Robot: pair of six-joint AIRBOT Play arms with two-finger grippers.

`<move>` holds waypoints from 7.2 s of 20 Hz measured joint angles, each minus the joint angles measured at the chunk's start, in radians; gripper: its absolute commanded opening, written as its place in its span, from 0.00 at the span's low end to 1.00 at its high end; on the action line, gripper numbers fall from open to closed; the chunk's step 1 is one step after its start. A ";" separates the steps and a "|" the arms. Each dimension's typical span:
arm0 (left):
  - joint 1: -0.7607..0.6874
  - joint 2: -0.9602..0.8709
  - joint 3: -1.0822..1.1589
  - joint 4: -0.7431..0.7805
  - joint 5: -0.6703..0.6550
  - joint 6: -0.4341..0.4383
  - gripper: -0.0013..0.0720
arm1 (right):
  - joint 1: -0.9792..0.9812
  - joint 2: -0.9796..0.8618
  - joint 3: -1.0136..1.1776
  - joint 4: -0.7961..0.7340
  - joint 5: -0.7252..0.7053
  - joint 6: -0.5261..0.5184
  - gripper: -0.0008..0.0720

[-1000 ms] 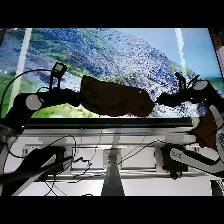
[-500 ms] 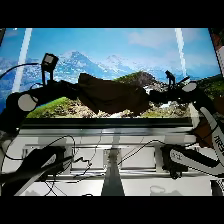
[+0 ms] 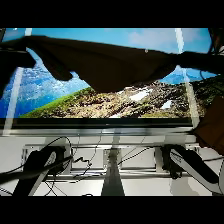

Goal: Fold the clothes and pants, and hang the long-sleeved shirts on hangers.

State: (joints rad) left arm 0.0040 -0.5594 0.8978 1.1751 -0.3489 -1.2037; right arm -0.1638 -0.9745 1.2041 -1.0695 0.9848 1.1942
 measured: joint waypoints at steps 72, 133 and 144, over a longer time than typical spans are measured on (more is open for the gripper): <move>-0.056 -0.304 0.080 -0.369 -0.488 -0.045 0.04 | -0.388 -0.053 -0.540 -0.050 0.039 0.004 0.61; 0.077 0.144 0.099 -0.290 0.015 -0.195 0.04 | 0.004 0.294 0.269 -0.156 -0.185 0.147 0.03; 0.079 0.118 0.098 -0.279 -0.055 -0.203 0.04 | 0.002 0.195 0.311 -0.155 -0.044 0.145 0.03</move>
State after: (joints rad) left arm 0.0834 -0.4412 0.9958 0.8959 -0.4038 -1.4063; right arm -0.1623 -0.7795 1.5154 -1.2243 0.9405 1.3396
